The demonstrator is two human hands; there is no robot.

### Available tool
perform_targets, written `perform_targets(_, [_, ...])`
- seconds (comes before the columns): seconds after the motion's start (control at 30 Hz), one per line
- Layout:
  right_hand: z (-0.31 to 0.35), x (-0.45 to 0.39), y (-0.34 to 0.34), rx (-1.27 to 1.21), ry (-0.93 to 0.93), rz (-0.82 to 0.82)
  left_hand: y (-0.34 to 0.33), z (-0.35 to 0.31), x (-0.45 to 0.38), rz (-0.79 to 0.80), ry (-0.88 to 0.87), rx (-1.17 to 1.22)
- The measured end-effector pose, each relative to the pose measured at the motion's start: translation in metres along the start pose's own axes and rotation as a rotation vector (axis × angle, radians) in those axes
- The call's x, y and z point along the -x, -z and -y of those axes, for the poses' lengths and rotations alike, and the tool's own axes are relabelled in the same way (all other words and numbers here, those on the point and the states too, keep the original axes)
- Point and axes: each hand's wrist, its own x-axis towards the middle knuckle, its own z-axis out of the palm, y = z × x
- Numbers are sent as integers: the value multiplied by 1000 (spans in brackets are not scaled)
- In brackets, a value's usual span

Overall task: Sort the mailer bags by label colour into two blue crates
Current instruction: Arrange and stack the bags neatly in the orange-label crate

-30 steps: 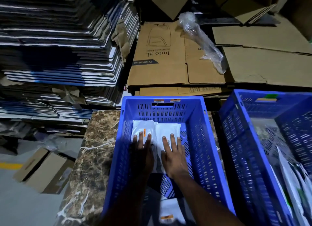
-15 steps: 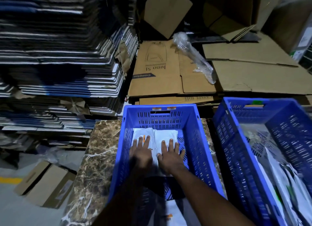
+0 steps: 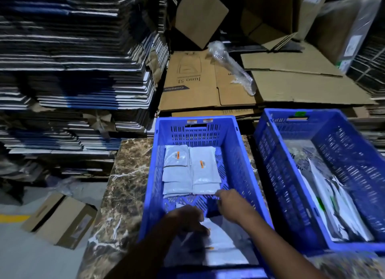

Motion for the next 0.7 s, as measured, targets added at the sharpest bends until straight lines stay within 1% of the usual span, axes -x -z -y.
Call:
perform_targets(0.03, [-4, 10, -3, -19, -6, -6, -7, -4, 5, 32, -10, -54])
perform_targets(0.07, [-8, 16, -4, -42, -17, -25, -10, -7, 7, 23, -10, -88])
perform_targets(0.17, [-18, 21, -7, -131, -66, -55, -11, -12, 14, -65, 7, -120])
perform_targets(0.23, [-20, 22, -6, -173, -75, -100, -7, -15, 16, -13, 56, -70])
perform_targets(0.27, [-20, 22, -5, -206, -62, -142, -5, -17, 18, 69, 103, -34])
perform_targets(0.3, [-19, 23, -4, -257, -37, -208, -2, -18, 23, 123, 96, -37])
perform_targets(0.33, [-17, 24, -1, -331, -17, -284, 1, -15, 26, 90, 92, -14])
perform_targets(0.43, [-10, 31, 12, -611, 4, -539, 17, -1, 35, -207, 10, 134])
perform_targets(0.5, [-6, 37, 20, -722, -9, -723, 29, 2, 47, -323, -12, 246])
perform_targets(0.57, [1, 46, 27, -791, -29, -826, 33, 2, 51, -489, -25, 528])
perform_targets(0.6, [4, 48, 27, -826, -37, -806, 32, -1, 53, -578, -44, 691])
perform_targets(0.63, [8, 51, 29, -884, -51, -721, 29, -2, 52, -666, -78, 801])
perform_targets(0.67, [12, 52, 29, -967, -72, -579, 25, -4, 50, -748, -105, 855])
perform_targets(0.7, [16, 51, 28, -1041, -85, -435, 21, -9, 49, -825, -108, 852])
